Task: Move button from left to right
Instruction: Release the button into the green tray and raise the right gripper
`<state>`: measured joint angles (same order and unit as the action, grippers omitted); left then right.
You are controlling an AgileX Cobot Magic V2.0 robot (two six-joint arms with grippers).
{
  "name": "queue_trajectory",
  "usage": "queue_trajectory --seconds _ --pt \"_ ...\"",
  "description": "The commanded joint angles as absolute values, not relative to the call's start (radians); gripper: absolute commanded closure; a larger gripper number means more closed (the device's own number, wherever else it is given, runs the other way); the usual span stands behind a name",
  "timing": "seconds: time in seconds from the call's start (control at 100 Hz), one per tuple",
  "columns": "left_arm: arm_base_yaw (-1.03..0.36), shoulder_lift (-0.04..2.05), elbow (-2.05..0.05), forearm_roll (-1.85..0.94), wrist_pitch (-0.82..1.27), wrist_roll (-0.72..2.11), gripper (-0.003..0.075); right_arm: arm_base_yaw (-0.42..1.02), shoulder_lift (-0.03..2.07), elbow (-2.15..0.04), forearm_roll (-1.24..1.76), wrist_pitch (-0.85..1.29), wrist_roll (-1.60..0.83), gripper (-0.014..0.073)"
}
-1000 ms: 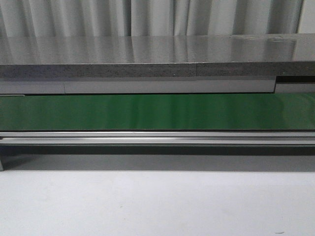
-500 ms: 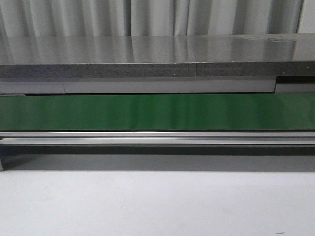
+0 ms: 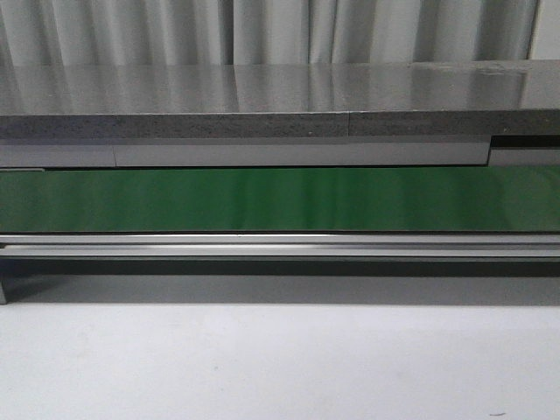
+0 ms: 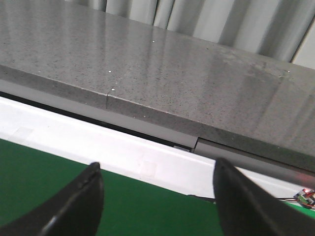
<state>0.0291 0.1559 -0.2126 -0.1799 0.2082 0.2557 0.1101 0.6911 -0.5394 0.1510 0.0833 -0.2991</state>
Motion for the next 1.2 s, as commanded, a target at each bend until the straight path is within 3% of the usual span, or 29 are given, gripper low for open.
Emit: queue_trajectory --seconds 0.0,0.34,0.7,0.8,1.09,1.19 --pt "0.023 0.167 -0.242 -0.191 0.120 0.256 0.0715 0.125 0.587 -0.492 0.162 -0.018 -0.301 0.0138" --pt "0.023 0.167 -0.242 -0.191 0.120 0.256 0.0715 0.128 0.250 -0.307 0.232 0.031 -0.300 0.0138" --pt "0.023 0.167 -0.242 -0.191 0.120 0.256 0.0715 0.128 0.218 -0.278 0.232 0.094 -0.300 0.0155" --pt "0.023 0.167 -0.242 -0.191 0.120 0.256 0.0715 0.128 0.218 -0.278 0.232 0.113 -0.300 0.0247" --pt "0.023 0.167 -0.242 -0.191 0.120 0.256 0.0715 0.128 0.218 -0.278 0.232 0.125 -0.300 0.0665" --pt "0.023 0.167 -0.242 -0.191 0.120 0.256 0.0715 0.128 0.218 -0.278 0.232 0.125 -0.300 0.0662"
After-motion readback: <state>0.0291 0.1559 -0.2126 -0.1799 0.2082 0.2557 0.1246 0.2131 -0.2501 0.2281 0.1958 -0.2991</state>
